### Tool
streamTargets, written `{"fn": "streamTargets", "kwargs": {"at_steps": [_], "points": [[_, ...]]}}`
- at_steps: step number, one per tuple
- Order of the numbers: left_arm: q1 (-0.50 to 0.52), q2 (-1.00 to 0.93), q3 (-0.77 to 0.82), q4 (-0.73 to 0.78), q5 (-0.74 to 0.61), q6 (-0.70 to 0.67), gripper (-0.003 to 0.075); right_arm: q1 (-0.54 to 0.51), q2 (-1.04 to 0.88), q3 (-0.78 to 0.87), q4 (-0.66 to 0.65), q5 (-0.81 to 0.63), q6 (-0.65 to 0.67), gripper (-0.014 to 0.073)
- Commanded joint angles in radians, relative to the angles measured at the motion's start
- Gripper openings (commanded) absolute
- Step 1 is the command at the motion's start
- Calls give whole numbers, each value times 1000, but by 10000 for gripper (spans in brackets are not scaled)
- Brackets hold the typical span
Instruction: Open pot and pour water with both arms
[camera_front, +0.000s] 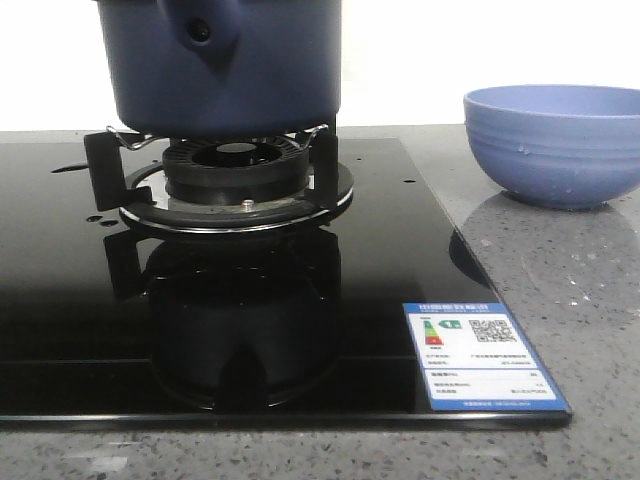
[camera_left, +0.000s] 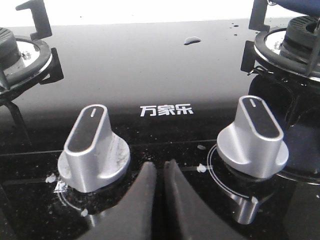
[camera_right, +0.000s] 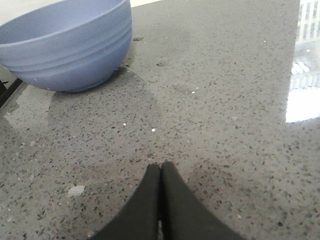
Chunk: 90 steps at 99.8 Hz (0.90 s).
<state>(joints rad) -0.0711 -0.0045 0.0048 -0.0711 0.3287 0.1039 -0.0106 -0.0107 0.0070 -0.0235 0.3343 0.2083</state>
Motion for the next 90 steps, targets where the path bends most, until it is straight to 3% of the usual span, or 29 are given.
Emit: {"fn": "streamTargets", "kwargs": {"at_steps": [1,55,70,77,90], "points": [[3,-27,27,-9,-46,-6,-20,-8,-17,26,-7,-2,-5,-64],[3,-27,27,-9,-48,-6,-20,-8,-17,26,-7,-2,-5,-64],[3,-27,27,-18,-89,-6,-20,-8,-17,26,-4,-68,-5,-64],[3,-27,27,-141,-162,-7,-20,-8,-17,26,41,-144,-5,-64],[3,-27,27,-574,-312,-7,-20,-8,-17,26,166,-304,-5,-64]]}}
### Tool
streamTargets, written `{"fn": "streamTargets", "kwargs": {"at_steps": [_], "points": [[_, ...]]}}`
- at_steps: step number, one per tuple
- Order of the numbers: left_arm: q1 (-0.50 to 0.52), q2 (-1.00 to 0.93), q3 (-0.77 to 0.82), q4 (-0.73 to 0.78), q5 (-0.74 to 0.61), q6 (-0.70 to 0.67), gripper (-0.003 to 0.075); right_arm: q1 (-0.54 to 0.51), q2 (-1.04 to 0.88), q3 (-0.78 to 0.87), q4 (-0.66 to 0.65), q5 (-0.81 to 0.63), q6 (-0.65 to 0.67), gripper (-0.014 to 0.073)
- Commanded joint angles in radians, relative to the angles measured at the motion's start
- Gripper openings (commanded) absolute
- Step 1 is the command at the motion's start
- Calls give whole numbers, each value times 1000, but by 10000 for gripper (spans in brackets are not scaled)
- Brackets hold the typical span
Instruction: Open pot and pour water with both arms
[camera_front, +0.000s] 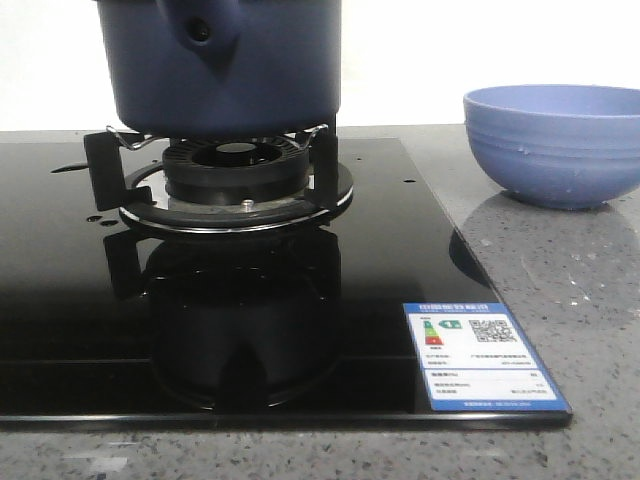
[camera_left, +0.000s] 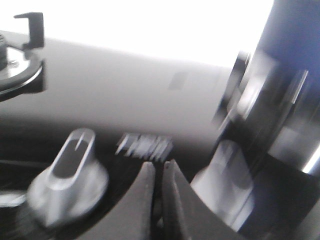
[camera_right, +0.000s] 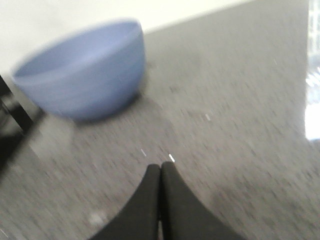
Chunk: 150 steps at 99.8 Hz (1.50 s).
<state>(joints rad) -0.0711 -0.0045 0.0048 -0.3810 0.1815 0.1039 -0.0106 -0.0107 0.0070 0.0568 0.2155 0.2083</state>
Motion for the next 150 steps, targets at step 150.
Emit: {"fn": "streamTargets", "kwargs": {"at_steps": [150], "points": [[-345,742,-748,-1241,888,1007,-20,-8,572,-805,816,962,-496,-64]]}}
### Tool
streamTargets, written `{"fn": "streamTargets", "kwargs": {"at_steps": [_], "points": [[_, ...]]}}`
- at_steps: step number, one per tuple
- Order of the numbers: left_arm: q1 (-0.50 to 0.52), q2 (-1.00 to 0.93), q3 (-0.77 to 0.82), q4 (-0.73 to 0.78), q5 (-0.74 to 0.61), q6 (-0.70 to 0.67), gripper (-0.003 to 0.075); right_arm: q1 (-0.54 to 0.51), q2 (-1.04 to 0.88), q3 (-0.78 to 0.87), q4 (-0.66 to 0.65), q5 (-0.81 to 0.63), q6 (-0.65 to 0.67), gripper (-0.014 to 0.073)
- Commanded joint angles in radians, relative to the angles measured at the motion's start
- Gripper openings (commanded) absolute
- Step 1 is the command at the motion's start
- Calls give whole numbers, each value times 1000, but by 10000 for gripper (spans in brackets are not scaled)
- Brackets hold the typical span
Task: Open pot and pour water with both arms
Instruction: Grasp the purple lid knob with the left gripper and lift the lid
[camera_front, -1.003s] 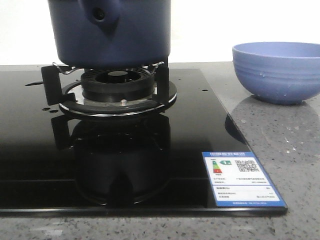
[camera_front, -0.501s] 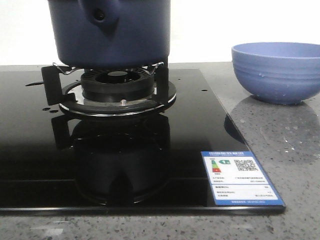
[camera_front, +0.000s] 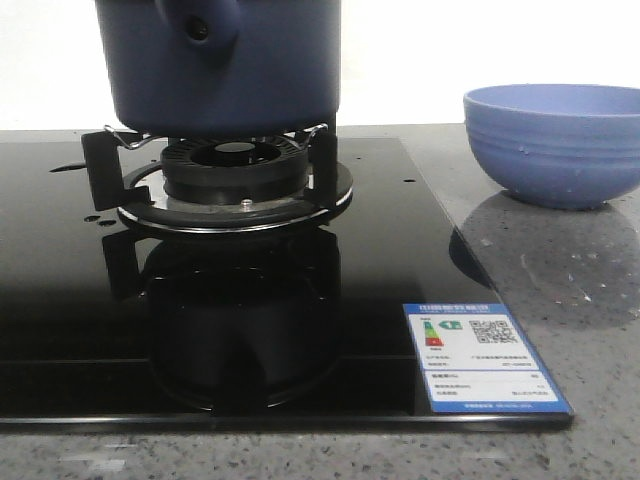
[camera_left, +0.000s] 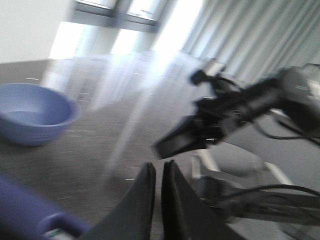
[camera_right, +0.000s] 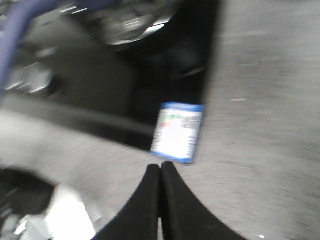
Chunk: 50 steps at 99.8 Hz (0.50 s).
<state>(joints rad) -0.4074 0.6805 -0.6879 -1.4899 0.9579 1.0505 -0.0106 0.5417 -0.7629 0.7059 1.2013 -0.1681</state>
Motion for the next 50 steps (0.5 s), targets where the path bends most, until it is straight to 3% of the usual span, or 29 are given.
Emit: {"fn": "streamTargets", "kwargs": {"at_steps": [1,25,32,37,44,50], "points": [[-9,61,-58,-132,116,68,-20,-8,20,-35,171,-24,-135,-64],[-9,109,-121,-127,63,307,14,-8,14,-35,191,-122,-294,-60],[-9,109,-145,-90,12,312,117,-8,7,-35,192,-156,-301,-50],[-9,109,-157,-54,-27,312,241,-8,5,-36,194,-181,-301,-11],[-9,109,-163,-20,-96,312,403,-8,3,-36,196,-210,-301,89],[-9,114,-163,-16,-169,312,486,-8,3,-36,196,-231,-301,207]]}}
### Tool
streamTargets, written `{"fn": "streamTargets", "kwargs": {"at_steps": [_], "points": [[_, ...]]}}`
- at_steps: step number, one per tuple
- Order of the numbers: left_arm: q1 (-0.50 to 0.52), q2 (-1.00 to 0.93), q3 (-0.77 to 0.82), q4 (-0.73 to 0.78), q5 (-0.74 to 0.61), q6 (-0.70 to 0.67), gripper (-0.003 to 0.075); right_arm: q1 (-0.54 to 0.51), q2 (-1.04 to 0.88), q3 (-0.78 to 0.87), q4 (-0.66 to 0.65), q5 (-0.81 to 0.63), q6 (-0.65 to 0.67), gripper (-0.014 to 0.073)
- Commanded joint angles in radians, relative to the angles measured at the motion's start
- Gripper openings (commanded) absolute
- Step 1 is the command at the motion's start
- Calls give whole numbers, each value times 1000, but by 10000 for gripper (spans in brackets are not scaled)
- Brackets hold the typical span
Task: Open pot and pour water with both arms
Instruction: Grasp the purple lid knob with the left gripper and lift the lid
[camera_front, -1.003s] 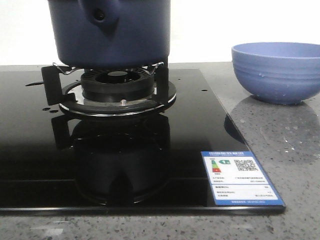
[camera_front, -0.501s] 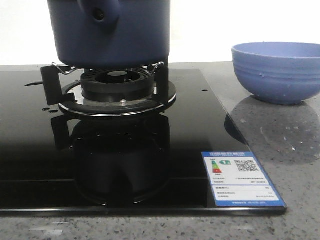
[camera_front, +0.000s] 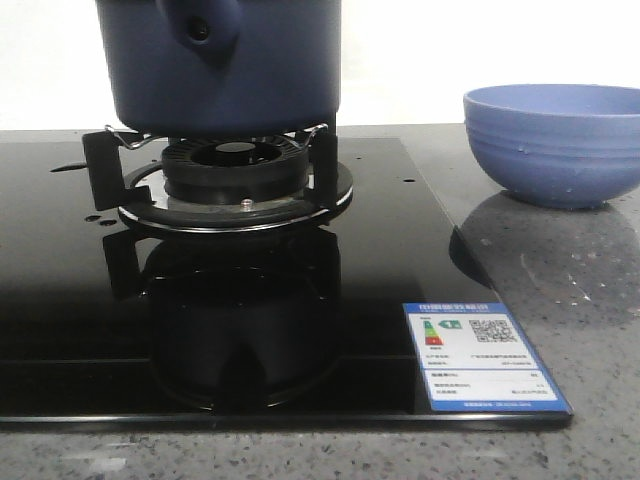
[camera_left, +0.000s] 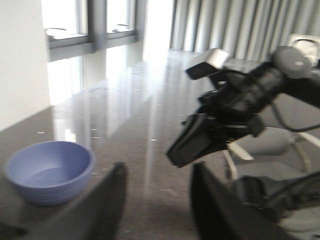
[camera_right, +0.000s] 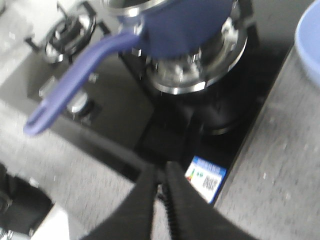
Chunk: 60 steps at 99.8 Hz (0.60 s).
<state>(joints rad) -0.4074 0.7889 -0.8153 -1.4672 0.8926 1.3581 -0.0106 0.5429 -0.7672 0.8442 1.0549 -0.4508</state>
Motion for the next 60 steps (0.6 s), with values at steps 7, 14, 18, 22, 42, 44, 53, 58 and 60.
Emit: {"fn": "streamTargets", "kwargs": {"at_steps": [7,14,18,22,42,44,53,58,60], "points": [[-9,19,-38,-35,-170,18,506,-8,2,-32,58,-103,-18,351],[-9,42,-39,-32,-197,55,500,-8,2,-32,58,-112,-18,468],[-9,63,-44,-32,-201,71,500,-8,2,-32,58,-119,-18,508],[-9,87,-53,-29,-201,94,500,-8,2,-32,58,-125,-18,520],[-4,214,-155,-58,-126,192,500,-8,2,-32,49,-152,-18,513],[4,228,-171,-75,-97,205,500,-8,2,-32,47,-152,-18,513],[52,291,-241,-155,58,215,493,-8,2,-32,28,-152,-18,513],[88,328,-277,-187,146,215,490,-8,2,-32,15,-152,-18,513],[105,343,-291,-198,182,215,490,-8,2,-32,9,-152,-18,513]]}}
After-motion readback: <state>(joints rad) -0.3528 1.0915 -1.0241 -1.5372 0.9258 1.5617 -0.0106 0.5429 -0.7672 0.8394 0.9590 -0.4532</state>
